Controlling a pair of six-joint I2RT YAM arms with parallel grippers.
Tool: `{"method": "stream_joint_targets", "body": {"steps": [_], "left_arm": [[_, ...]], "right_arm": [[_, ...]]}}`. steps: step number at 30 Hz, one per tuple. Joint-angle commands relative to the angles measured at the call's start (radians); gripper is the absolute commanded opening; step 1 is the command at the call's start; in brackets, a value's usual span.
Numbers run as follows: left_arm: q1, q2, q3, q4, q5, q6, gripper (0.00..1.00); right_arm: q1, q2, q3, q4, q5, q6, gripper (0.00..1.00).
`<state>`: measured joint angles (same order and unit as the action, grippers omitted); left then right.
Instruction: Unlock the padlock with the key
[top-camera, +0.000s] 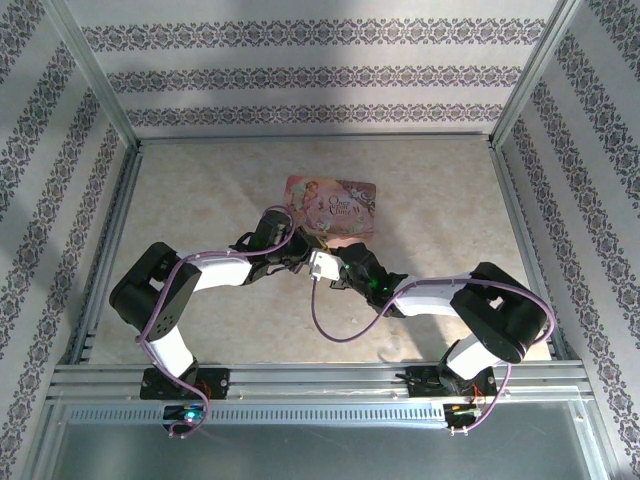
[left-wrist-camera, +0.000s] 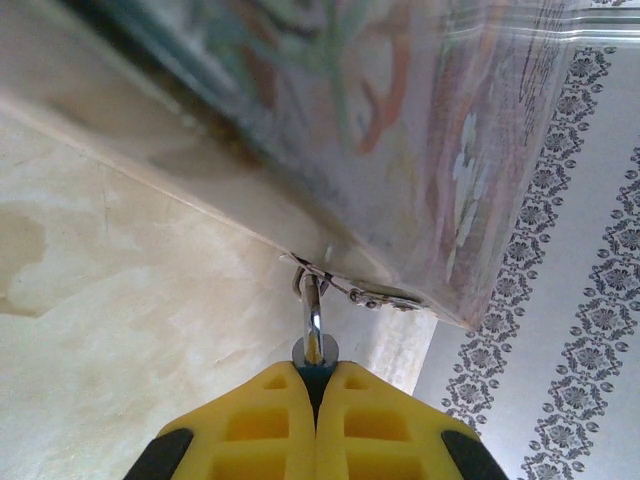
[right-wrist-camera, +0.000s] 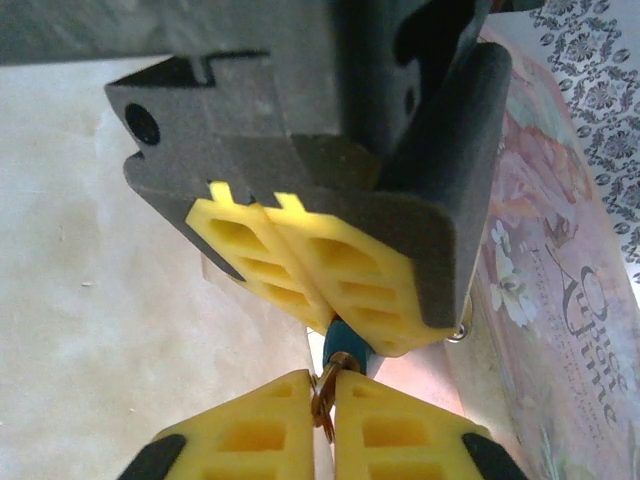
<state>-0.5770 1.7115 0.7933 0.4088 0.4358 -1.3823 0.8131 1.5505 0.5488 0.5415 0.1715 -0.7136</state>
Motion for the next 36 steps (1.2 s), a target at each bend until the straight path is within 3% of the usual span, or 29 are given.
{"method": "stream_joint_targets", "body": {"steps": [1,12,36], "left_arm": [[-0.026,-0.039,0.041,0.05,0.042,-0.03,0.0],[-0.032,-0.033,0.035,0.062,0.036,-0.037,0.0],[-0.04,-0.013,0.014,0.077,0.016,-0.028,0.0]], "right_arm": [[-0.005,0.005,0.03,0.046,0.035,0.028,0.03],[0.011,-0.017,0.03,0.121,0.108,0.167,0.0],[0.036,0.05,-0.06,0.456,0.1,0.751,0.0]]}}
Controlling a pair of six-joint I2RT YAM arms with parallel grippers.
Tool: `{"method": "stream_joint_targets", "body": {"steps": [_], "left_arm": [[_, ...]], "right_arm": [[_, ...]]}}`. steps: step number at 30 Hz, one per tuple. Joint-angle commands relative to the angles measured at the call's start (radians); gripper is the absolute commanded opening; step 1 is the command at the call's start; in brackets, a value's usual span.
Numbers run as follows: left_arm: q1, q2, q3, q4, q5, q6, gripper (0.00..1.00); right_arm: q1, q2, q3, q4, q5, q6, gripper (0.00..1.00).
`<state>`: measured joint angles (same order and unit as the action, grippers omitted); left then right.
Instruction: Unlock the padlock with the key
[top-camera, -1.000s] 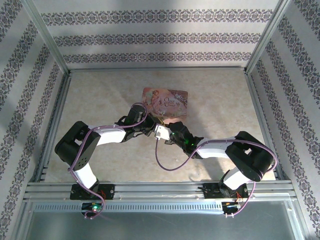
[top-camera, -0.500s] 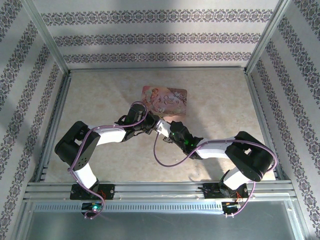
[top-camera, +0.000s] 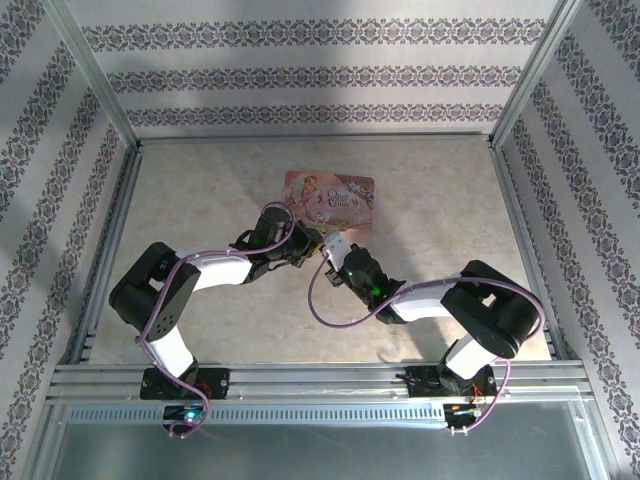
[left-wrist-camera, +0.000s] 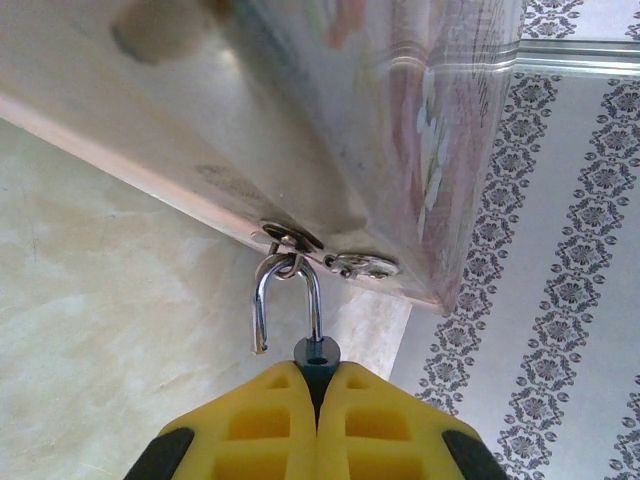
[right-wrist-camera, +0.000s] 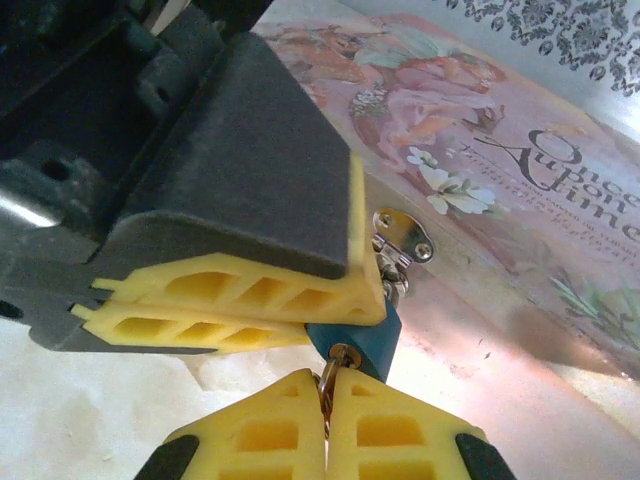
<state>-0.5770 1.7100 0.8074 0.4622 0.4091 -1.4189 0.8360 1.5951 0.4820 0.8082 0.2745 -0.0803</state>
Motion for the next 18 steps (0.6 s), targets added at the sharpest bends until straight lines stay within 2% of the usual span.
{"method": "stream_joint_targets", "body": {"steps": [1,8,18], "left_arm": [[-0.04,-0.009,-0.001,0.023,0.043,0.008,0.0],[-0.043,-0.003,-0.004,0.021,0.039,0.011,0.0],[-0.045,0.002,-0.003,0.012,0.032,0.02,0.0]], "right_arm": [[0.014,0.011,0.002,0.201,-0.007,0.133,0.0],[0.017,0.05,-0.016,0.27,-0.014,0.2,0.0],[0.027,0.065,-0.022,0.256,-0.003,0.164,0.0]]}}
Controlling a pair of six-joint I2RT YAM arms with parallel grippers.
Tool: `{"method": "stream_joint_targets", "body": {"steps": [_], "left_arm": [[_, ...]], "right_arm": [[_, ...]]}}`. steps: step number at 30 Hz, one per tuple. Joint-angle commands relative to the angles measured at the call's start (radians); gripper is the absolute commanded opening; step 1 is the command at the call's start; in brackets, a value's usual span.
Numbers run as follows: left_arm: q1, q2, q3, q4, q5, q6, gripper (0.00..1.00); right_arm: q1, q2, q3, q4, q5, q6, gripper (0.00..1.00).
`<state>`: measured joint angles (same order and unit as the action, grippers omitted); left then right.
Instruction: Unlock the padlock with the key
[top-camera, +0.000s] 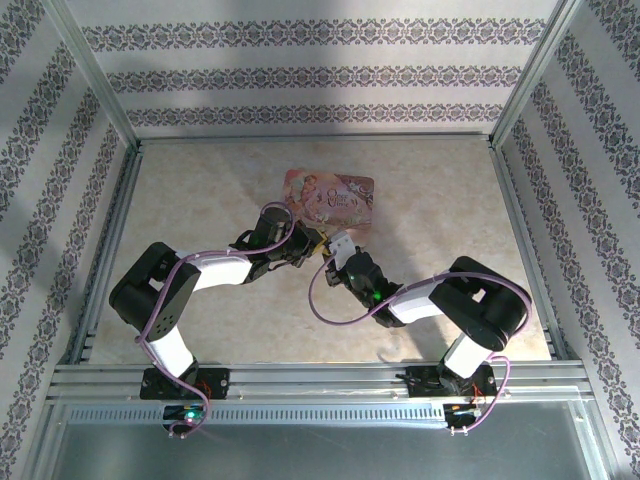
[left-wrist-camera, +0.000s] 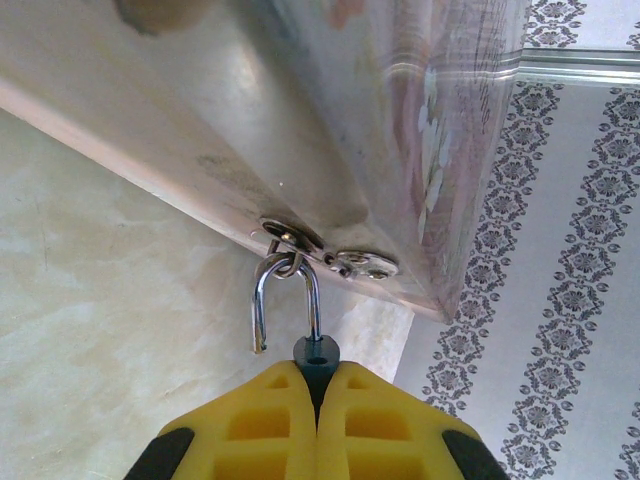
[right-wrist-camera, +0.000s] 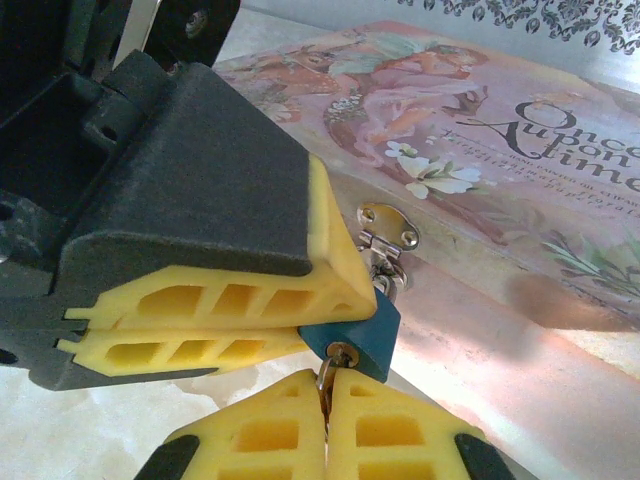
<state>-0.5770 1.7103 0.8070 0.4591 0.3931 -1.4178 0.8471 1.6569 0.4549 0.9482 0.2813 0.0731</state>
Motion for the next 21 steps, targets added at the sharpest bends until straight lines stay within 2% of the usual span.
{"method": "stream_joint_targets", "body": {"steps": [1,4,7,8,12,16,21], "left_arm": [[-0.044,0.002,-0.003,0.015,0.048,0.02,0.0],[-0.044,0.0,-0.004,0.008,0.04,0.029,0.0],[-0.043,0.002,-0.006,0.003,0.038,0.044,0.0],[-0.043,0.007,-0.005,0.006,0.039,0.049,0.0],[-0.04,0.021,-0.006,0.0,0.041,0.07,0.0],[-0.04,0.023,-0.003,-0.017,0.037,0.098,0.0],[-0.04,0.029,-0.011,-0.023,0.038,0.128,0.0]], "right_arm": [[0.016,0.001,0.002,0.115,-0.009,0.008,0.0],[0.017,-0.013,-0.012,0.11,-0.008,0.004,0.15],[0.017,-0.05,-0.031,0.085,-0.005,0.008,0.36],[0.017,-0.073,-0.04,0.069,-0.01,0.016,0.41],[0.02,-0.198,-0.064,-0.07,-0.028,0.047,0.48],[0.017,-0.377,-0.076,-0.279,-0.017,0.069,0.58],[-0.052,-0.578,-0.046,-0.543,-0.06,0.119,0.66]]}}
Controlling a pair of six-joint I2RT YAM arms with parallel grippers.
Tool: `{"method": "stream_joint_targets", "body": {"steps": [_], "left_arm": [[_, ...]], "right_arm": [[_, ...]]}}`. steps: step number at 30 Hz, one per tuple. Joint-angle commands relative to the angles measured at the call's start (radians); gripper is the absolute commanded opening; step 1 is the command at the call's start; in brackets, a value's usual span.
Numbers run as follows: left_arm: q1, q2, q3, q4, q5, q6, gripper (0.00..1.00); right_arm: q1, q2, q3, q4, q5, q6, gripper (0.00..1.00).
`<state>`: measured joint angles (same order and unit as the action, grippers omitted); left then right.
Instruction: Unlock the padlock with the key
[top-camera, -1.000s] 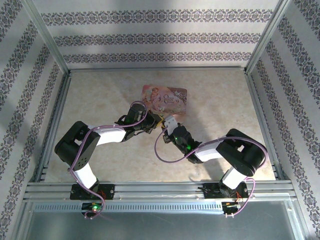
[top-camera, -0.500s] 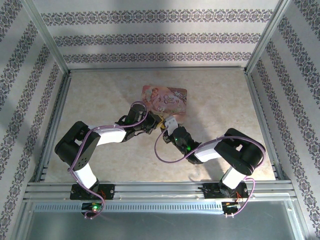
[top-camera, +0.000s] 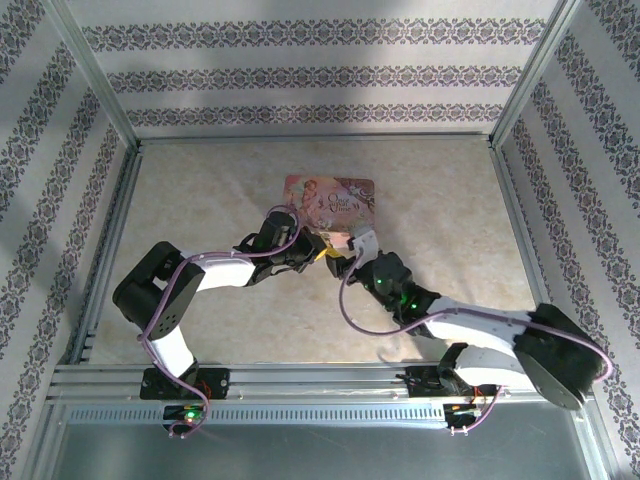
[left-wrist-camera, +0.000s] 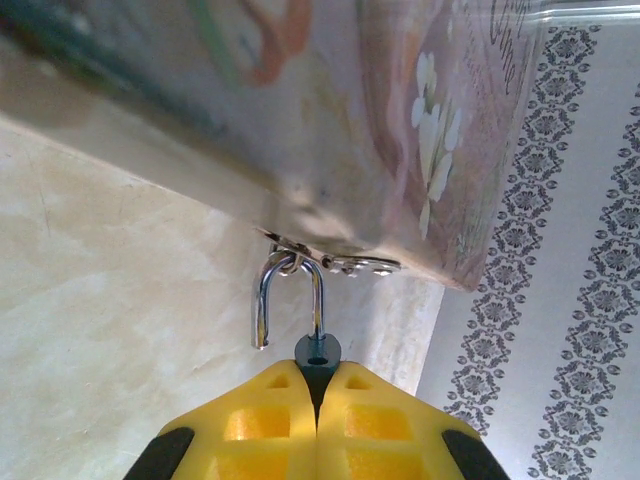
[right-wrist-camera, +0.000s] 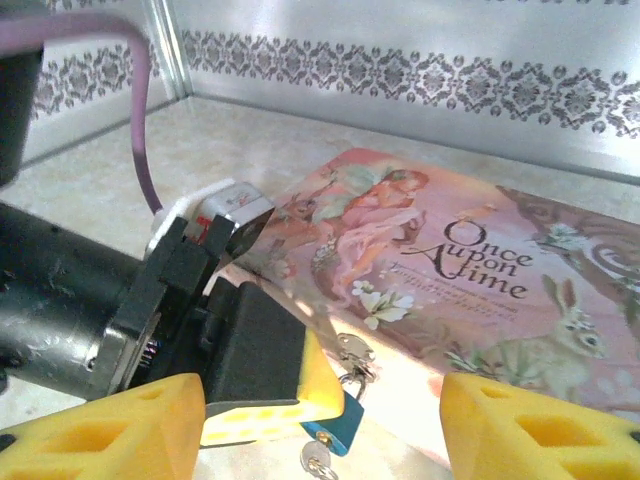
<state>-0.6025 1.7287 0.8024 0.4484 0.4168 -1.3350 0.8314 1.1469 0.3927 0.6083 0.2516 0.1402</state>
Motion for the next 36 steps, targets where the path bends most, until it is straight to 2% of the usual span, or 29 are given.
{"method": "stream_joint_targets", "body": {"steps": [1,5,9,14,18,25,31,36], "left_arm": [[-0.014,0.014,-0.013,-0.004,0.015,0.046,0.0],[-0.015,0.027,-0.036,0.02,0.006,0.06,0.0],[-0.015,0.034,-0.045,0.019,-0.01,0.085,0.01],[-0.016,0.045,-0.051,0.018,-0.031,0.113,0.19],[-0.016,0.023,-0.057,-0.018,-0.06,0.158,0.28],[-0.015,-0.059,-0.086,-0.07,-0.104,0.211,0.38],[0.014,-0.215,-0.091,-0.19,-0.165,0.318,0.47],[0.082,-0.375,-0.06,-0.357,-0.223,0.457,0.65]], "right_arm": [[-0.063,-0.101,0.025,-0.243,-0.062,0.074,0.67],[-0.16,-0.192,0.062,-0.352,-0.183,0.164,0.71],[-0.205,-0.231,0.085,-0.418,-0.225,0.185,0.75],[-0.221,-0.243,0.09,-0.459,-0.218,0.185,0.77],[-0.238,-0.243,0.104,-0.505,-0.229,0.203,0.78],[-0.283,-0.244,0.139,-0.557,-0.297,0.227,0.84],[-0.375,-0.219,0.155,-0.566,-0.444,0.306,0.92],[-0.48,-0.18,0.166,-0.575,-0.57,0.357,0.98]]}}
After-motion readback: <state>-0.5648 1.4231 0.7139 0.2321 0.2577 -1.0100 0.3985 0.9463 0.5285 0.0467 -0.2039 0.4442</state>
